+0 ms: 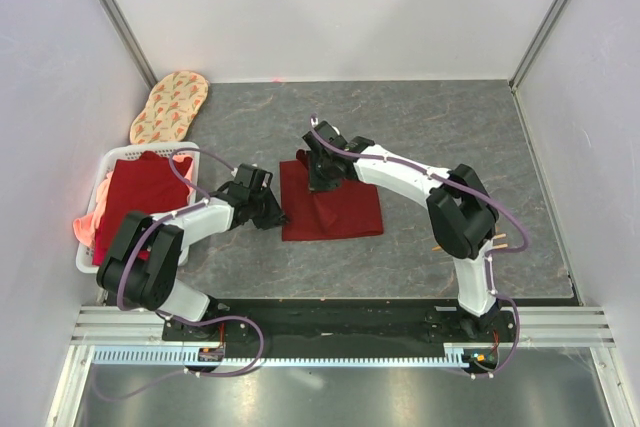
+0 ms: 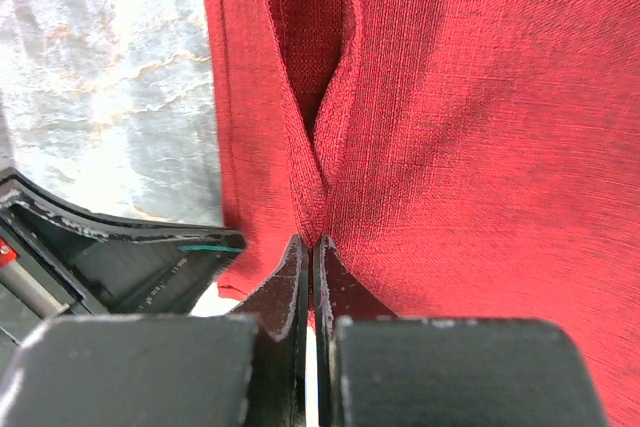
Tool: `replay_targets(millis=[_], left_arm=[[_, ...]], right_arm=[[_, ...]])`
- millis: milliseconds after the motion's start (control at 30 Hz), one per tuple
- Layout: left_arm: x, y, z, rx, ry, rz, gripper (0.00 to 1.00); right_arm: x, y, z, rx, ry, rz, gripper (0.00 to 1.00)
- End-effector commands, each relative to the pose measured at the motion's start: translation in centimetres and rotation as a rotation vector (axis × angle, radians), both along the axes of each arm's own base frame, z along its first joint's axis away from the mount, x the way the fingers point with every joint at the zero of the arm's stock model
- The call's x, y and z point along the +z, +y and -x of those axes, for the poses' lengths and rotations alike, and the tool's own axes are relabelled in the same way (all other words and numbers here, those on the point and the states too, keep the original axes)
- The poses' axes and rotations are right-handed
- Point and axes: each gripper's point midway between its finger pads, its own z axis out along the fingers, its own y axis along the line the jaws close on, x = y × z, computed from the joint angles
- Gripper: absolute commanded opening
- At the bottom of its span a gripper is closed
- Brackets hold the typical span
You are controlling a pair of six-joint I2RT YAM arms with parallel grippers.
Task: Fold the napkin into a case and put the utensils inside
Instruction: Fold the rectangle-folded napkin at the center of the board.
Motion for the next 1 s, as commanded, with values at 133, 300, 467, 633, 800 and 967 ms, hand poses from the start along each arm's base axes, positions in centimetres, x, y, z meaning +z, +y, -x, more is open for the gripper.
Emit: replay_targets(millis=[133, 300, 467, 633, 800, 967], left_arm=[[-1.3, 0.6, 0.9, 0.031, 0.027, -0.008, 0.17], [-1.2, 0.4, 0.9, 0.029, 0.026, 0.000, 0.17], [-1.1, 0.5, 0.9, 0.027, 0.022, -0.002, 0.17], [-0.9, 0.5, 1.0, 0.026, 0.012, -0.002, 0.17], [-0.5, 0.6, 1.0, 0.031, 0.003, 0.003, 0.18], [2.4, 1.6, 0.5, 0.087, -0.050, -0.010, 0.26]], right_arm=[[1.9, 4.1, -0.4, -0.029, 0.037, -0.189, 0.00], [1.2, 4.9, -0.5, -0.039, 0.059, -0.213, 0.00], [-0.1, 5.4, -0.5, -0.045, 0.080, -0.215, 0.00], [-0.9, 5.6, -0.9, -0.048, 0.082, -0.208, 0.00], [-1.2, 5.9, -0.9, -0.034, 0.087, -0.214, 0.02], [-0.4, 6.3, -0.6, 0.014, 0.076, -0.229, 0.29]])
